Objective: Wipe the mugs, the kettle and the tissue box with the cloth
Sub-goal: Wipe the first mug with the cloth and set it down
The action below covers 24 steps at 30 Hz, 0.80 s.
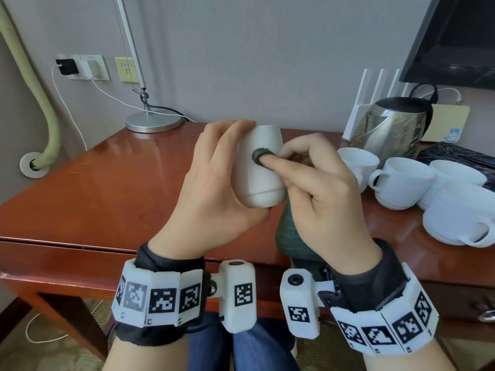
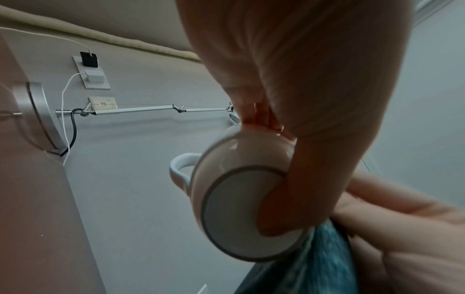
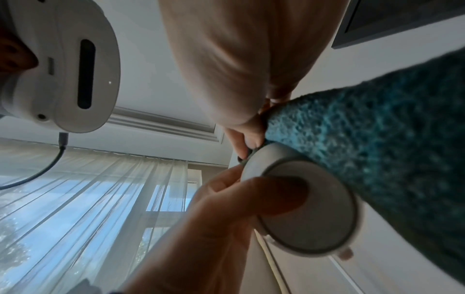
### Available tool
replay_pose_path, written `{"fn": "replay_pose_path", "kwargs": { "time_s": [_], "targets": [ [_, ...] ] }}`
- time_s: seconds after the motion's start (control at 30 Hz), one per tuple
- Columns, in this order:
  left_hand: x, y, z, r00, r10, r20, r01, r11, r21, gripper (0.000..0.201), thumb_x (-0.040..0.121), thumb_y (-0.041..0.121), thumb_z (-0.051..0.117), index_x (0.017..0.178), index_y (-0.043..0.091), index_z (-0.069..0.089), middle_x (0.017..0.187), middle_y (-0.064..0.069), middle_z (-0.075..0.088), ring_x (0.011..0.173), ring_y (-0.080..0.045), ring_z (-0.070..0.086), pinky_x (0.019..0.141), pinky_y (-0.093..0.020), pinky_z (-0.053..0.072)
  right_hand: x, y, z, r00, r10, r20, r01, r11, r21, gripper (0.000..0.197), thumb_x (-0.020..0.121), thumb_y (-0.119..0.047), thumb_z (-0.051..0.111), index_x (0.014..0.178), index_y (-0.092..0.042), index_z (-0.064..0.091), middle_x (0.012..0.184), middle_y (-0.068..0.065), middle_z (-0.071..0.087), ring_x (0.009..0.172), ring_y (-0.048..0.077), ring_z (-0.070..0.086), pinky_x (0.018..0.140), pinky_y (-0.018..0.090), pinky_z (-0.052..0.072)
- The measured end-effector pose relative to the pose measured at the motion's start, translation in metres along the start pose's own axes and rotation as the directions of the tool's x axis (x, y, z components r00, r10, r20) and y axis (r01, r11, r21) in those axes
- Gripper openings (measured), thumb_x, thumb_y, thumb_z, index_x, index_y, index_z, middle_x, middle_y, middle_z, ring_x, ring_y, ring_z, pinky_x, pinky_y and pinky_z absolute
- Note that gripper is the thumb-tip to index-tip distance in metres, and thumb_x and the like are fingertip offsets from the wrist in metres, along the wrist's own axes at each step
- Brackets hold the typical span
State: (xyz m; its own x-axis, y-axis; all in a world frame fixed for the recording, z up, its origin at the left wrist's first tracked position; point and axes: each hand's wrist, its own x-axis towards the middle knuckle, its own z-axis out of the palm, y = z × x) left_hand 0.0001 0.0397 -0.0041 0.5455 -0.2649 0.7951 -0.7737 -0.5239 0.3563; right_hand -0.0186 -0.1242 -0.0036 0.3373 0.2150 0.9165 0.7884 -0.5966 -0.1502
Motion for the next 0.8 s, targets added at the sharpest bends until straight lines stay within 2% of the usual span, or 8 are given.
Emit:
{"fn": "replay_pose_path", "kwargs": {
  "time_s": [0.07, 0.2, 0.23, 0.33, 0.47, 0.53, 0.67, 0.8],
  "targets": [
    [-0.001, 0.003, 0.003, 1.0, 0.009, 0.022, -0.009, 0.999, -0.031, 0.081, 0.063, 0.031, 0.071, 0.134, 0.002, 0.046, 0.126, 0.0, 0.039, 0.119, -0.01, 0.043, 0.097, -0.006, 0.033, 0.008, 0.002, 0.0, 1.0, 0.0, -0.014, 0.0, 1.0, -0.005, 0.032, 0.088, 0.013, 0.046, 0.109, 0.005, 0.069, 0.096, 0.02, 0.057, 0.087, 0.028, 0.056, 0.082, 0.03, 0.046],
    [-0.003, 0.005, 0.004, 1.0, 0.014, 0.006, -0.013, 0.999, -0.038, 0.082, 0.061, 0.025, 0.077, 0.134, 0.003, 0.046, 0.126, 0.001, 0.039, 0.12, -0.009, 0.041, 0.096, -0.005, 0.032, 0.014, 0.015, -0.003, 0.991, 0.085, -0.1, -0.088, 0.996, -0.03, 0.029, 0.088, 0.015, 0.053, 0.111, 0.005, 0.067, 0.093, 0.018, 0.056, 0.088, 0.012, 0.05, 0.083, 0.015, 0.041],
    [-0.003, 0.004, 0.002, 1.0, 0.014, -0.006, -0.014, 1.0, -0.025, 0.083, 0.06, 0.023, 0.079, 0.133, 0.002, 0.046, 0.125, 0.001, 0.039, 0.119, -0.009, 0.041, 0.095, -0.005, 0.032, 0.01, 0.017, -0.003, 0.989, 0.103, -0.107, -0.106, 0.994, -0.022, 0.027, 0.089, 0.015, 0.054, 0.111, 0.006, 0.067, 0.092, 0.018, 0.056, 0.087, 0.01, 0.05, 0.082, 0.015, 0.041],
    [-0.001, 0.0, -0.003, 0.999, 0.013, -0.03, -0.013, 1.0, 0.002, 0.085, 0.058, 0.023, 0.082, 0.133, 0.001, 0.046, 0.124, 0.001, 0.038, 0.118, -0.01, 0.04, 0.096, -0.006, 0.031, -0.003, 0.012, -0.002, 0.991, 0.1, -0.09, -0.1, 0.995, 0.001, 0.028, 0.088, 0.017, 0.054, 0.111, 0.007, 0.066, 0.094, 0.017, 0.057, 0.088, 0.015, 0.053, 0.081, 0.02, 0.044],
    [-0.001, 0.001, 0.001, 1.0, 0.015, 0.027, -0.015, 0.999, -0.029, 0.083, 0.062, 0.031, 0.073, 0.134, 0.001, 0.045, 0.125, 0.0, 0.038, 0.119, -0.01, 0.041, 0.095, -0.005, 0.032, -0.001, 0.002, 0.002, 0.998, 0.022, -0.057, -0.021, 1.0, 0.022, 0.032, 0.086, 0.02, 0.051, 0.11, 0.007, 0.068, 0.099, 0.016, 0.056, 0.087, 0.026, 0.056, 0.081, 0.031, 0.046],
    [-0.003, 0.003, 0.003, 0.998, 0.029, 0.054, -0.026, 0.998, -0.056, 0.083, 0.063, 0.032, 0.072, 0.134, 0.0, 0.045, 0.127, -0.002, 0.039, 0.121, -0.011, 0.041, 0.099, -0.008, 0.032, 0.006, 0.006, 0.002, 0.996, 0.044, -0.078, -0.044, 0.999, 0.001, 0.032, 0.087, 0.019, 0.051, 0.111, 0.005, 0.068, 0.1, 0.012, 0.054, 0.09, 0.023, 0.055, 0.084, 0.029, 0.046],
    [-0.004, 0.001, 0.003, 0.998, 0.041, 0.047, -0.038, 0.997, -0.071, 0.082, 0.063, 0.027, 0.077, 0.134, -0.001, 0.046, 0.127, -0.004, 0.04, 0.122, -0.011, 0.041, 0.101, -0.011, 0.031, 0.009, 0.014, 0.0, 0.987, 0.118, -0.11, -0.118, 0.993, 0.008, 0.029, 0.091, 0.013, 0.052, 0.114, 0.003, 0.066, 0.1, 0.007, 0.051, 0.09, 0.014, 0.054, 0.085, 0.018, 0.043],
    [-0.005, -0.007, 0.003, 1.0, 0.011, -0.027, -0.013, 0.997, -0.078, 0.087, 0.057, 0.019, 0.085, 0.131, -0.004, 0.045, 0.123, -0.007, 0.04, 0.118, -0.008, 0.04, 0.102, -0.013, 0.03, -0.004, 0.008, 0.0, 0.992, 0.111, -0.054, -0.107, 0.992, 0.07, 0.027, 0.09, 0.013, 0.053, 0.111, 0.004, 0.067, 0.1, 0.01, 0.055, 0.09, 0.014, 0.054, 0.082, 0.022, 0.045]
  ]
}}
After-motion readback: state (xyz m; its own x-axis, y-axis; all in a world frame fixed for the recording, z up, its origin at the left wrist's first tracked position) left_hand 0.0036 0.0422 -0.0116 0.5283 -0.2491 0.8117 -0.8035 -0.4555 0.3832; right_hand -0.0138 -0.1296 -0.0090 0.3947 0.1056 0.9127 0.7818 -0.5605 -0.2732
